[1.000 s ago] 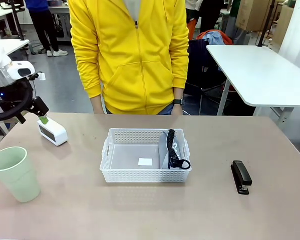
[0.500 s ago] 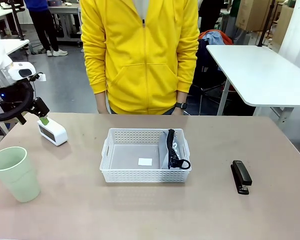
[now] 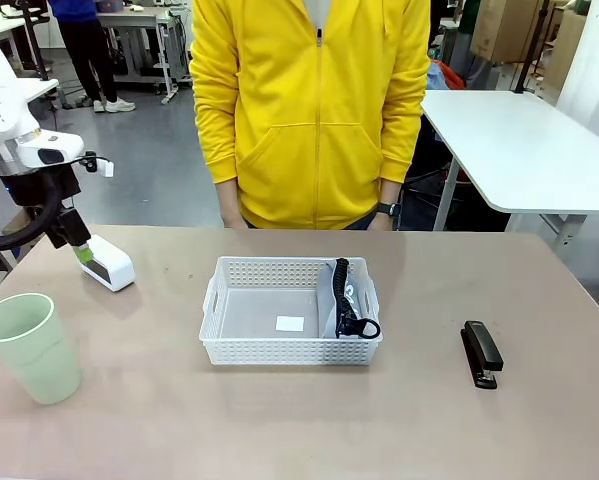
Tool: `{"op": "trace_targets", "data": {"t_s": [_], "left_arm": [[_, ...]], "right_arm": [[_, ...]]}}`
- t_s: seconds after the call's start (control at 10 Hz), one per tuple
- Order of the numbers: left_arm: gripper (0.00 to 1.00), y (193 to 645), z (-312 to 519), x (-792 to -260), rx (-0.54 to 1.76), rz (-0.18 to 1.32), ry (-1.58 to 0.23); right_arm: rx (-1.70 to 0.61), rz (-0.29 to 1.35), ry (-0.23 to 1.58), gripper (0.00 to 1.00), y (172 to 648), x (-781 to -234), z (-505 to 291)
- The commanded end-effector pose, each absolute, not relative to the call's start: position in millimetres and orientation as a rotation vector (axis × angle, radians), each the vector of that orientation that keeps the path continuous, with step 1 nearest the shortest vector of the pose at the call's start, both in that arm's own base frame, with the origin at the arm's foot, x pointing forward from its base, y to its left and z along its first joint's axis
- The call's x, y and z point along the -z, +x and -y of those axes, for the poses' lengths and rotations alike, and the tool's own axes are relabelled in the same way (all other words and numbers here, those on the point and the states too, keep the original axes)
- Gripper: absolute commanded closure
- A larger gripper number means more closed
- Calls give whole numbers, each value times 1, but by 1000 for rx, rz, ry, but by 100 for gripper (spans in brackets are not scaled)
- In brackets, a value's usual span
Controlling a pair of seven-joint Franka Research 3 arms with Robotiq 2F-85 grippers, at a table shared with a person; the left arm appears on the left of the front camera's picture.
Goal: Efficiently arrange items inside the basket to fit them all.
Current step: Pick up the Digital clock and place it inside the Organizing basket.
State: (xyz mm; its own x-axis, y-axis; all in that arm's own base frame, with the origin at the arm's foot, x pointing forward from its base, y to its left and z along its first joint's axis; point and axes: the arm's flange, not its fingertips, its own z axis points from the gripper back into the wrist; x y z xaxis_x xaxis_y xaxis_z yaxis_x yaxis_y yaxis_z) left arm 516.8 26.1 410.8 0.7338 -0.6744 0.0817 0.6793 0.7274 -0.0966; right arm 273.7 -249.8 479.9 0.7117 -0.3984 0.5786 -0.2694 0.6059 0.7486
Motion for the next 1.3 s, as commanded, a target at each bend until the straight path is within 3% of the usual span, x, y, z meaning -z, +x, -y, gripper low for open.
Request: {"op": "trace_targets", "data": {"t_s": [0.0,0.4,0.7,0.9,1.0,1.2], "left_arm": [[0,527,-58,-412,1573,0,-208],[0,538,-51,-407,2187,-168,-243],[0,533,-27,-411,2217,-54,-101],[0,536,-20,-410,2142,6,-123],[0,538,-15,-412,2176,-84,-132],[0,538,-15,-412,2176,-84,-132]], "right_arm": [[64,837,948,0,276,-481,252],[64,837,948,0,276,-481,252],[64,837,948,0,276,-481,252],[64,837,948,0,276,-481,252],[64,837,948,0,276,-481,252],[64,837,948,0,276,-481,252]]}}
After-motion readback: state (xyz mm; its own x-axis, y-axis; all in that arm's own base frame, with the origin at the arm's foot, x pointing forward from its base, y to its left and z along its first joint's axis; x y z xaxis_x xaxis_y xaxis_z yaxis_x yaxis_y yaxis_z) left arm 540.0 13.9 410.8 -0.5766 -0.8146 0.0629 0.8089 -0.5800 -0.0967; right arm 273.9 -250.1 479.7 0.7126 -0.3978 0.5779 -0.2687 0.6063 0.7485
